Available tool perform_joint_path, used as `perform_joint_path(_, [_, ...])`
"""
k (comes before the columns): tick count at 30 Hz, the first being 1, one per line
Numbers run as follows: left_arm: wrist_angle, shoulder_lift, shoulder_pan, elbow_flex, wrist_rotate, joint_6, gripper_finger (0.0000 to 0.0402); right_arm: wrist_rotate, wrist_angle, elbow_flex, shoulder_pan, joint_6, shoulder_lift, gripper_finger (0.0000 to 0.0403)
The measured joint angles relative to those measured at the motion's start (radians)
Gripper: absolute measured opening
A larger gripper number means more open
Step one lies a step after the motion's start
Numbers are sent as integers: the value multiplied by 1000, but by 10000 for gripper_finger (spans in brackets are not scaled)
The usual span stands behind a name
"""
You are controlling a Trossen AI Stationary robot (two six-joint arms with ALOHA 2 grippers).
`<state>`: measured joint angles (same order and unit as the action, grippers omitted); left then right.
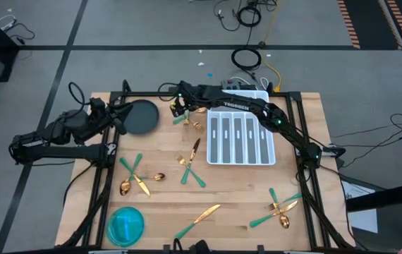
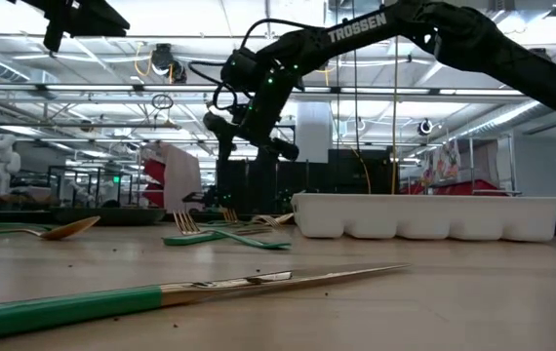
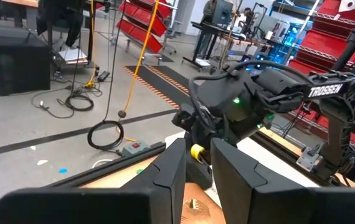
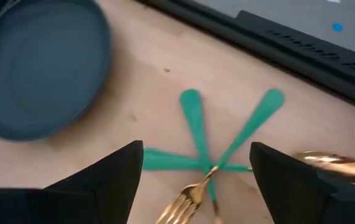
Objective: Sort silverware
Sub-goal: Put the green fork into the silverware tray
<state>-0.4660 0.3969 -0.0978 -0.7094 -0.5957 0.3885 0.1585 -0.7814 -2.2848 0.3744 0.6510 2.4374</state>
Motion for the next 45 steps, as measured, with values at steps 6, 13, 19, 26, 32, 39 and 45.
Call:
perform_joint_path(6, [0, 0, 0, 0, 0, 0, 83, -43, 9, 0, 3, 14, 51, 288])
perform_joint_path(13, [0, 0, 0, 1, 0, 1, 83, -58, 2, 1, -6, 25, 96, 282])
perform_joint_path(19, [0, 0, 0, 1, 0, 1, 83, -70, 7, 1, -7, 50, 98, 259])
perform_joint_path(26, [0, 0, 0, 1, 0, -1, 83, -125, -89, 1, -26, 15, 93, 243])
perform_joint_path(32, [-23, 0, 0, 1, 1, -1, 83, -92, -35, 1, -48, -278, 86, 242])
perform_joint_path(39, [-50, 0, 0, 1, 1, -1, 83, -78, -165, 0, -129, -764, 70, 242])
perform_joint_path(45, [-52, 0, 0, 1, 1, -2, 83, 153, -173, 0, -191, -967, 70, 242])
